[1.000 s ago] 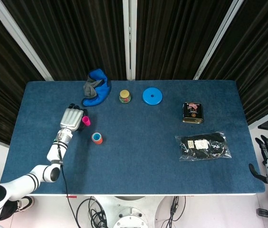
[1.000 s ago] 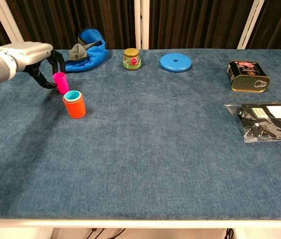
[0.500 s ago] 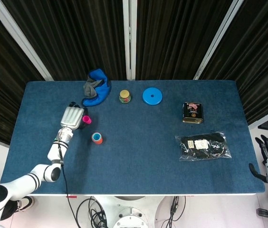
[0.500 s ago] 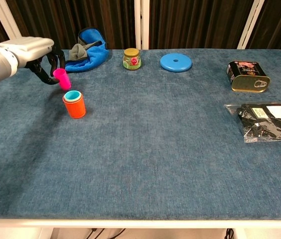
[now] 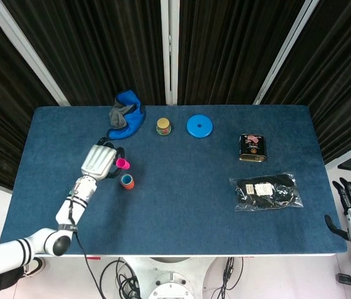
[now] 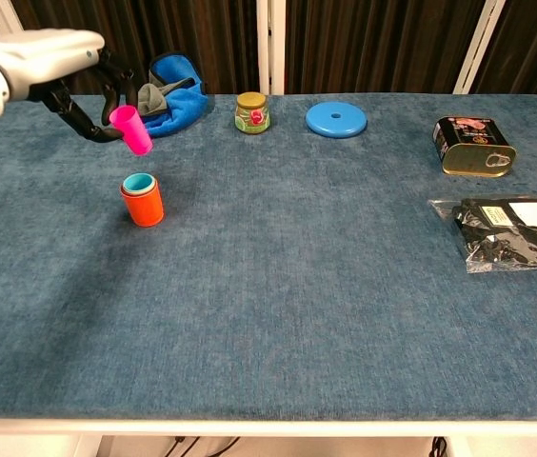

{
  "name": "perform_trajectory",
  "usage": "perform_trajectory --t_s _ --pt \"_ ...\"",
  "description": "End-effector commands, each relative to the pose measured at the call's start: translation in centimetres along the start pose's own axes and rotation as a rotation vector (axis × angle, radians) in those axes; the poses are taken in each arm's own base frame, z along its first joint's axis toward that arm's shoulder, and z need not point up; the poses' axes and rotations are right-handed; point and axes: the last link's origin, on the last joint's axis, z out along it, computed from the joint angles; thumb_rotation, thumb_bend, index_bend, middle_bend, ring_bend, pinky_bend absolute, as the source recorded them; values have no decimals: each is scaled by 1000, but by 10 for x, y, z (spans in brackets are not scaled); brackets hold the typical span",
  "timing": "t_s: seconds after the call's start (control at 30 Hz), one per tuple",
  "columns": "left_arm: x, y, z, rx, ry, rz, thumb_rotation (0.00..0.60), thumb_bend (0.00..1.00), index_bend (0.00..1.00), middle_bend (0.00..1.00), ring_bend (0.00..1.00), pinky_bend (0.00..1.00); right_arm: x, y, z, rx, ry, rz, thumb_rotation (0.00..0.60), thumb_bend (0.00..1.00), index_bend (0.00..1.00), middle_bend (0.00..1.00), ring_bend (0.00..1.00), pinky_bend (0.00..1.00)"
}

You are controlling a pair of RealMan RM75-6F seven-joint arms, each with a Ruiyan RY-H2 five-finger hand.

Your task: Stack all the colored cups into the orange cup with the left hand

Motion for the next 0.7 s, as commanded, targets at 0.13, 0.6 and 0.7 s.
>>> perform_trajectory --t_s 0.13,0.6,0.7 --pt "11 12 -23 -35 -16 62 600 311 541 583 328 174 0 0 -2 1 3 3 600 290 0 0 0 0" --pt "-6 15 -27 -33 -61 83 600 311 541 583 328 169 -1 1 -3 2 1 6 600 290 0 0 0 0" --pt "-10 15 -26 -32 -69 83 600 310 541 583 328 168 0 1 -3 2 1 5 600 290 0 0 0 0"
